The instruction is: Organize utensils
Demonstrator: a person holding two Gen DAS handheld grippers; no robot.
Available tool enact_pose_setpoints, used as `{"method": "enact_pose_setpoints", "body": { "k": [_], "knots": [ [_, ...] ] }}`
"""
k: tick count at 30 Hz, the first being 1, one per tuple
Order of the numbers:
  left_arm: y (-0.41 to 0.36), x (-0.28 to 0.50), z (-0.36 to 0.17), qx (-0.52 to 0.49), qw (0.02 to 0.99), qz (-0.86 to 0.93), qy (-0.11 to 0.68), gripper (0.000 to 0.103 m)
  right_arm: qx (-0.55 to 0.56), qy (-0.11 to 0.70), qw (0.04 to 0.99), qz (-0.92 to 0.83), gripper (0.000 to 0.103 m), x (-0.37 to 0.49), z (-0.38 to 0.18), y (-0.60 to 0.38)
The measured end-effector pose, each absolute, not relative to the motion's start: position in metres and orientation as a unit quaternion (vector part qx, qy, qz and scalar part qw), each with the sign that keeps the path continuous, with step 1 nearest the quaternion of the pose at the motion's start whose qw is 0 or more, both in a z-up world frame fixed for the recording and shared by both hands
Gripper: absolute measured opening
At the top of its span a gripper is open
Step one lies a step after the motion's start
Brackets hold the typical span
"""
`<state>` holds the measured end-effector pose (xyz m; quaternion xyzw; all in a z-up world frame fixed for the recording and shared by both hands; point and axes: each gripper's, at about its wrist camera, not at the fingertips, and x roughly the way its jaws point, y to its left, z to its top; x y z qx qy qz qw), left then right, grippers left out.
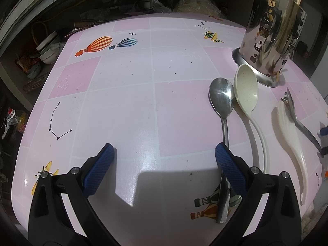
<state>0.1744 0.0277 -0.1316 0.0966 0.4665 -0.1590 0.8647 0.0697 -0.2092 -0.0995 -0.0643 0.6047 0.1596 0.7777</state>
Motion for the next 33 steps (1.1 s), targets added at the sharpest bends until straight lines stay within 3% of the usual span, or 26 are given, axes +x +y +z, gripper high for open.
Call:
{"method": "enact_pose_setpoints", "body": {
  "k": [9, 11, 16, 28, 33],
  "knots": [
    [0.028, 0.175, -0.132, 0.097, 0.865, -0.159, 0.466, 0.096, -0.052, 0.596, 0.787, 0.150, 0.041, 0.106, -0.106, -0.195],
    [0.028, 0.175, -0.132, 0.097, 0.865, -0.159, 0.467, 0.096, -0.060, 0.607, 0.779, 0.148, 0.030, 0.111, -0.114, -0.189],
    [0.027, 0.174, -0.131, 0.097, 0.865, -0.159, 0.466, 0.096, -0.077, 0.618, 0.770, 0.139, 0.014, 0.116, -0.118, -0.181],
    [0.027, 0.173, -0.131, 0.096, 0.865, -0.161, 0.466, 0.096, 0.003, 0.610, 0.779, 0.141, 0.014, 0.116, -0.115, -0.207],
    [0.038, 0.173, -0.121, 0.048, 0.870, -0.187, 0.453, 0.096, 0.017, 0.605, 0.783, 0.141, 0.014, 0.115, -0.116, -0.208]
  ]
}}
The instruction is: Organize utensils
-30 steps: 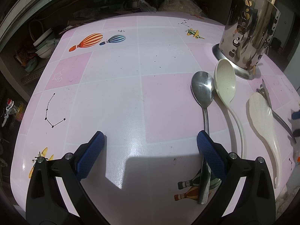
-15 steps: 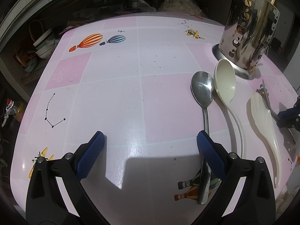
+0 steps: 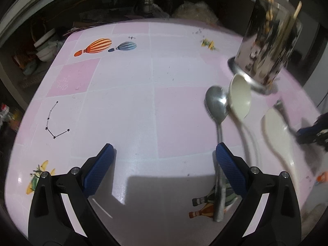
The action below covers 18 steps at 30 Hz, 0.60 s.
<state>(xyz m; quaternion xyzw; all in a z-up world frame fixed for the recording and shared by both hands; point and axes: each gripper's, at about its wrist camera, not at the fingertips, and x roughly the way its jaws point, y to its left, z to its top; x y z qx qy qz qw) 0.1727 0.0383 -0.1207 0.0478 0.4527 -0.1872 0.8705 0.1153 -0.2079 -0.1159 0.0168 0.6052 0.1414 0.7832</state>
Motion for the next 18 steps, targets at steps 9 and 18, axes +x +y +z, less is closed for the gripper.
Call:
{"method": "enact_pose_setpoints", "body": {
  "k": [9, 18],
  "knots": [
    [0.006, 0.164, -0.094, 0.068, 0.877, -0.264, 0.397, 0.089, 0.029, 0.597, 0.788, 0.145, 0.014, 0.104, -0.118, -0.218],
    [-0.025, 0.182, -0.116, 0.124, 0.848, -0.254, 0.449, 0.048, 0.039, 0.590, 0.791, 0.157, 0.014, 0.098, -0.115, -0.228]
  ]
}}
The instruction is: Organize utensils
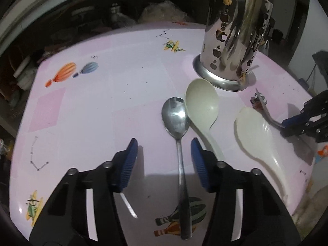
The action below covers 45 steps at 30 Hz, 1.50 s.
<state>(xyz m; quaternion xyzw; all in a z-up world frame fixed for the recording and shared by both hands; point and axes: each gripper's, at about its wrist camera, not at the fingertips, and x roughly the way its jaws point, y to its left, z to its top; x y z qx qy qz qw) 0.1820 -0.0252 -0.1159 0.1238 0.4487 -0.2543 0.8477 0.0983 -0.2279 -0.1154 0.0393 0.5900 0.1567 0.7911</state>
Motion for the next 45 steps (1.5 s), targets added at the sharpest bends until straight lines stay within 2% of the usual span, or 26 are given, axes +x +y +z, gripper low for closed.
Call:
{"method": "enact_pose_setpoints", "body": {
  "k": [8, 19, 23, 25, 45],
  "knots": [
    [-0.041, 0.204, -0.123, 0.156, 0.825, -0.252, 0.480, 0.035, 0.051, 0.583, 0.793, 0.167, 0.014, 0.096, -0.115, -0.237],
    [-0.053, 0.218, -0.119, 0.187, 0.785, -0.262, 0.529, 0.030, 0.056, 0.577, 0.795, 0.177, 0.014, 0.094, -0.112, -0.244],
    [-0.055, 0.224, -0.120, 0.192, 0.778, -0.262, 0.539, 0.012, 0.060, 0.575, 0.796, 0.180, 0.014, 0.094, -0.112, -0.246],
    [-0.055, 0.225, -0.120, 0.193, 0.776, -0.262, 0.540, 0.007, 0.061, 0.574, 0.796, 0.180, 0.014, 0.094, -0.112, -0.247],
    [-0.018, 0.209, -0.101, 0.086, 0.822, -0.245, 0.507, 0.004, 0.118, 0.566, 0.795, 0.183, 0.014, 0.090, -0.113, -0.262]
  ]
}}
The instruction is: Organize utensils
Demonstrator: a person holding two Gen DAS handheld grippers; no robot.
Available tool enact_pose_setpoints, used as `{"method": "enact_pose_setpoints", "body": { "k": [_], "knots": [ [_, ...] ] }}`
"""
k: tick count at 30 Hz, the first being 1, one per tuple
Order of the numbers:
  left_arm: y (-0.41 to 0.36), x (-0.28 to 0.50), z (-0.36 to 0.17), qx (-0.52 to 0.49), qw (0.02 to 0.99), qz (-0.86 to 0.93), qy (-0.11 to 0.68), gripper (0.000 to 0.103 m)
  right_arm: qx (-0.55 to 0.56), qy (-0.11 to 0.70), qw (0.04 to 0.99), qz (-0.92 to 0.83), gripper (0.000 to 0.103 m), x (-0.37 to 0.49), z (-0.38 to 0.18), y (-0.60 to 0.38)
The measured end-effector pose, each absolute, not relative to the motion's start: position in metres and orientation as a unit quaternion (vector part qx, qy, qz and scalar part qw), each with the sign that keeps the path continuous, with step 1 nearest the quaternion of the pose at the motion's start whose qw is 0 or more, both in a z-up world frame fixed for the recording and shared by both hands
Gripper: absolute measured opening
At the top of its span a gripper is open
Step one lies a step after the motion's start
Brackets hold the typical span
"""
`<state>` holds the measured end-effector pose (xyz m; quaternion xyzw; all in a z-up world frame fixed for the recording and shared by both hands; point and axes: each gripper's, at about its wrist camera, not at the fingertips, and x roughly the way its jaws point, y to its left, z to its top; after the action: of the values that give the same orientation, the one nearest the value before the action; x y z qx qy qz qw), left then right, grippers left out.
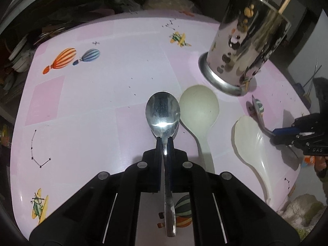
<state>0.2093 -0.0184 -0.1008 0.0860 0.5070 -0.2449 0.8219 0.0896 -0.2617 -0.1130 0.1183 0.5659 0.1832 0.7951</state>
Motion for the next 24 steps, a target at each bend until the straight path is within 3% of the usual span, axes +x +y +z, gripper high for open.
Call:
{"method": "enact_pose_setpoints", "body": {
  "k": [17, 24],
  "knots": [
    [0.001, 0.200, -0.076, 0.049, 0.842, -0.241, 0.481, 0.004, 0.293, 0.535, 0.761, 0.222, 0.013, 0.084, -0.117, -0.290],
    [0.001, 0.198, -0.080, 0.047, 0.841, -0.242, 0.482, 0.004, 0.224, 0.546, 0.783, 0.196, 0.013, 0.085, -0.114, -0.274]
  ]
}}
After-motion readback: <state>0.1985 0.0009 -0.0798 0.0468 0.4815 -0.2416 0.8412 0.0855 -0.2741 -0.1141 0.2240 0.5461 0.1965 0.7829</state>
